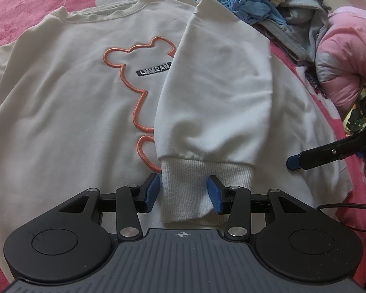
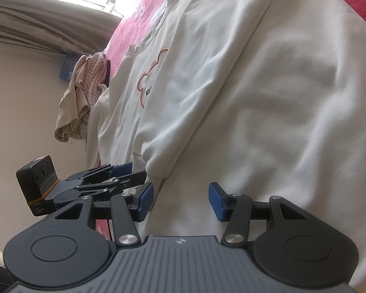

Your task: Fold clothes

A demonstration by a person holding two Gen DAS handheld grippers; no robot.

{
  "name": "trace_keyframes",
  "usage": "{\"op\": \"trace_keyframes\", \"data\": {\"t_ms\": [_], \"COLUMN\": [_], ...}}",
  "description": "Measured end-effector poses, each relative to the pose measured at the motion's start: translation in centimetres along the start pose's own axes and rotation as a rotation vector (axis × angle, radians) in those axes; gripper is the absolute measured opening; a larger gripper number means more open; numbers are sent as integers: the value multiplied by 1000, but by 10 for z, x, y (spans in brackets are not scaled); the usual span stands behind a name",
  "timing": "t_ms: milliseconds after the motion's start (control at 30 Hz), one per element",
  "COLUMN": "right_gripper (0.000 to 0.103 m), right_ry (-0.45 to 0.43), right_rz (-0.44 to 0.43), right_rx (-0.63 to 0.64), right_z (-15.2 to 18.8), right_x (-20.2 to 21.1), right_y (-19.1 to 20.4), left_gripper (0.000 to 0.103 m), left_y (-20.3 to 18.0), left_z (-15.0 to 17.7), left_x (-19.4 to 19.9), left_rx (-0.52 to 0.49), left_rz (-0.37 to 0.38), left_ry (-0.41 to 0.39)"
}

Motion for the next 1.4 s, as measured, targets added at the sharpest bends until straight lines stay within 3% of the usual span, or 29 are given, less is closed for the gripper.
{"op": "trace_keyframes", "data": {"t_ms": [1167,1400], "right_gripper": [53,53], "right_ry": [7,9], "right_rz": [-10,-12], "right_rx": [-13,-13], "right_z": [1,0], "right_x": [-4,-6], "right_y": [2,1], "left_gripper": [44,34], "left_y": [0,2], "left_z": [1,0], "left_x": [1,4], "left_rx": [5,22], "left_rz": [-8,-1], "left_ry": [-28,-42]}}
Point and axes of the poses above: each gripper's, at about its wrist camera, not at the fingertips, and x roughly against the way its jaws point, y to its left, z to its underside, the point moved 9 cm from there along -x, roughly the way its jaws point, and after that the axes turned 3 degrees about y, right-handed, at the moved point
